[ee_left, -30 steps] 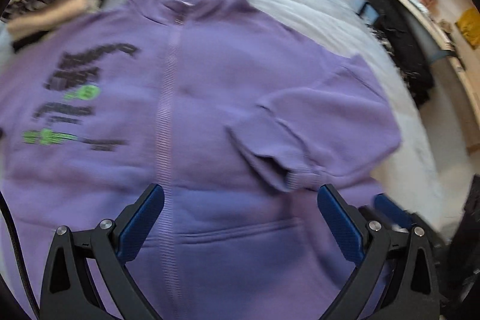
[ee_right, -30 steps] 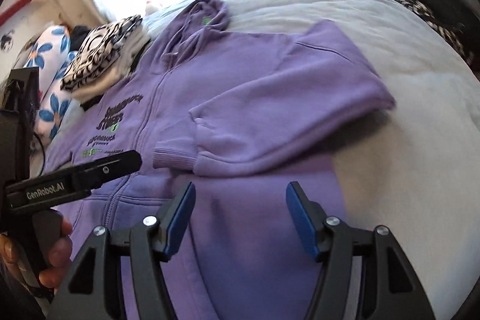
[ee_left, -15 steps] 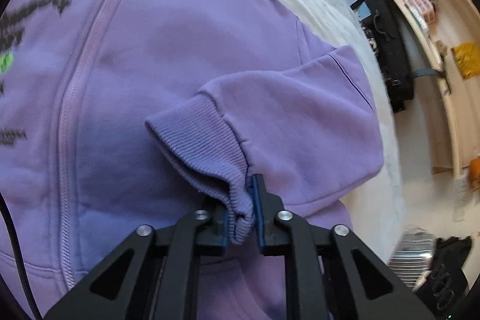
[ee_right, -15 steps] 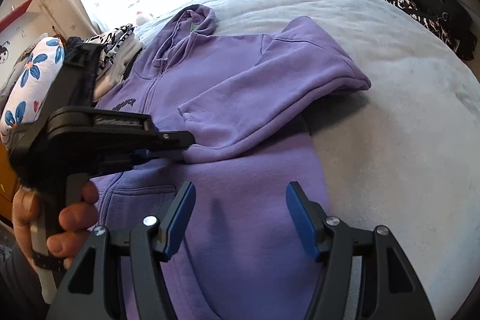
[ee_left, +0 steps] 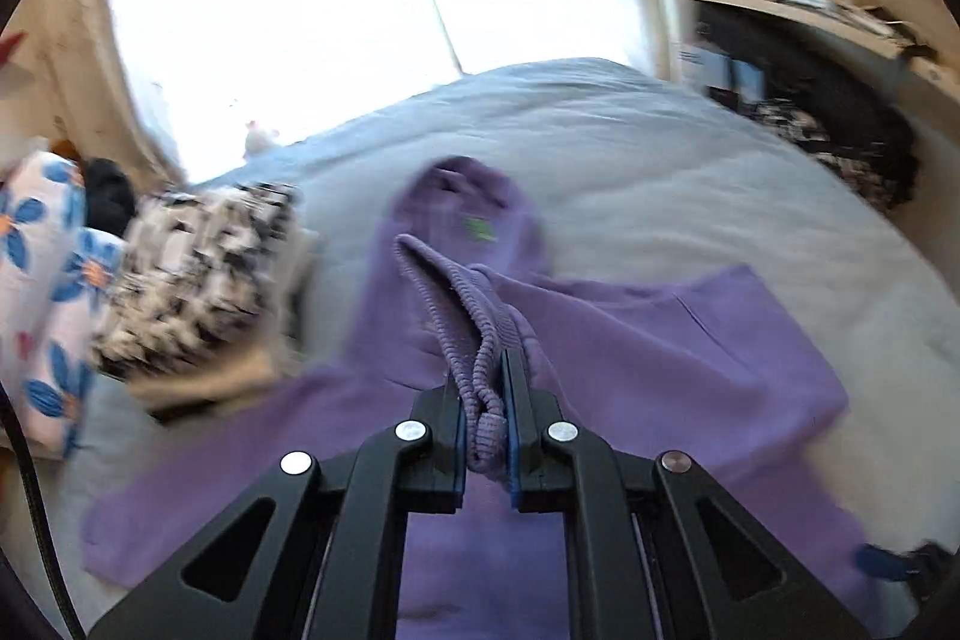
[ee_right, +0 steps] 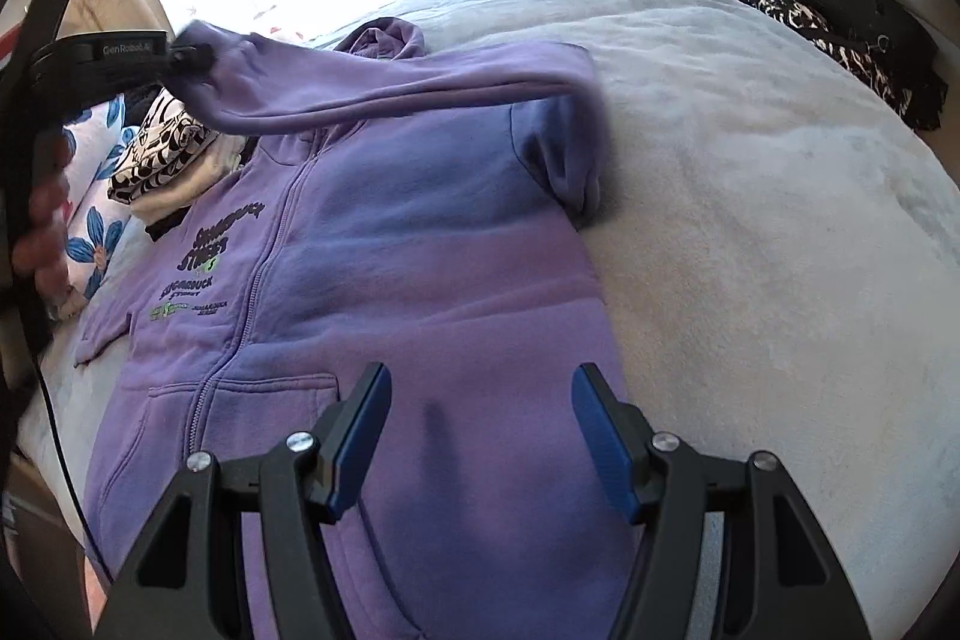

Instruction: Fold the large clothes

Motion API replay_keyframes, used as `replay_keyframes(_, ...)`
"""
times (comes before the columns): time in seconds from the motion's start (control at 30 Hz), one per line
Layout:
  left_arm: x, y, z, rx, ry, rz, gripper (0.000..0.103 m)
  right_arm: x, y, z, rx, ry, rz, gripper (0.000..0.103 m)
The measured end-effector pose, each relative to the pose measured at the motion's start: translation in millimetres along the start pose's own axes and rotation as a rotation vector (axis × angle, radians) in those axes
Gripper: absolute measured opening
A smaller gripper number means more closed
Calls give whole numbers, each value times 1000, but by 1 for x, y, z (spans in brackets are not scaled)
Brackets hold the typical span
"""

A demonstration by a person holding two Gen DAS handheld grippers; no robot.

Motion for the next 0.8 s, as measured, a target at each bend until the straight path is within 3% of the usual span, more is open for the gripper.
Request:
replay_keyframes(0.1, 10, -30, 30, -90, 10, 25, 9, -4, -5, 0, -9, 6, 34, 63)
replay_keyframes(0.2, 39, -92, 44, -103, 31, 185, 24, -11, -12, -3, -17, -5, 70, 63)
replay_keyframes(0.3, 79, -142, 54, -120, 72, 369, 26, -23, -12, -8, -2, -6, 69, 63)
replay_keyframes(0.37, 104, -160, 61, -76, 135, 457, 26, -34, -11, -12, 32, 13, 55, 63)
replay_keyframes(0.43, 115, -161, 66, -35, 190, 468, 29, -46, -12, -19, 75, 38, 40, 63)
replay_keyframes(0.57, 117, -160, 77, -10, 252, 453, 54, -70, -28, -36, 125, 89, 49, 63)
replay_keyframes(0.8, 125, -172, 95, 111, 337, 473, 54, -86, -88, -41, 119, 205, 189, 63)
Point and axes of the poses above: each gripper's, at about its wrist camera, not at the fingertips, and y roughly against the way its jaws point, z to its left, x to its underside, the point moved 2 cm from there along -y, roughly the way its jaws point, and after that the axes turned 11 degrees about -x, right-handed, at the moved point
